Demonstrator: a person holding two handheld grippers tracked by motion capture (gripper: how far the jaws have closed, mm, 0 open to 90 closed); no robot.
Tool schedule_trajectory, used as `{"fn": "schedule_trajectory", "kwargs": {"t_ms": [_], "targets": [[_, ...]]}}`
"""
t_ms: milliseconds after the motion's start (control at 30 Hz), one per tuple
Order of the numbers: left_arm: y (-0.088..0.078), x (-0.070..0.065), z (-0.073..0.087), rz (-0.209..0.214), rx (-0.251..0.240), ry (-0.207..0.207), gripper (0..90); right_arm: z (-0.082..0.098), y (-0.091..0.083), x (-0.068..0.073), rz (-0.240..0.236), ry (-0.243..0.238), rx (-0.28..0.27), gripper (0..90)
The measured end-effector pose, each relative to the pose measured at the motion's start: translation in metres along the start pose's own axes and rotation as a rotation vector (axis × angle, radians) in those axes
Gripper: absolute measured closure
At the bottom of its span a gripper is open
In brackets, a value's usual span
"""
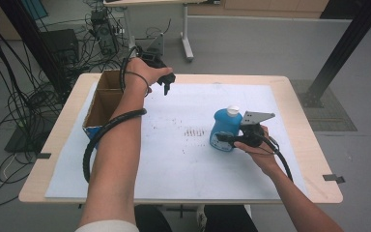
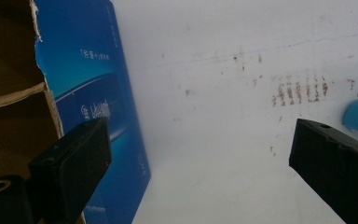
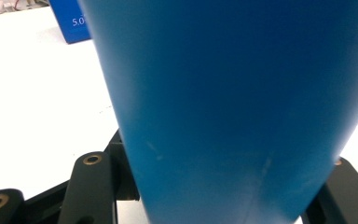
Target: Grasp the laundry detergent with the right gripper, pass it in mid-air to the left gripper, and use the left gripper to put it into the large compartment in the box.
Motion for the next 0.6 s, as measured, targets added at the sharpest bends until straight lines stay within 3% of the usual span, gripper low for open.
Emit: {"fn": "schedule_trajectory", "kwargs": {"t_ms": [600], "targets": [[-0.0008, 0.0014, 0.0013, 0.0, -0.002, -0.003, 6.1, 0.0005, 0.0002, 0.0006, 0.008, -0.001, -0.009, 42.5]]}}
Point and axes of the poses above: each handheld gripper's, and its own axes: y roughly forward along the jaws, z roughly out of its underside, x roughly to its left, the point moved 4 cm from there along y, roughly forward along the jaws, and after that the axes turned 4 degrees about -x, right-handed, at the moved point
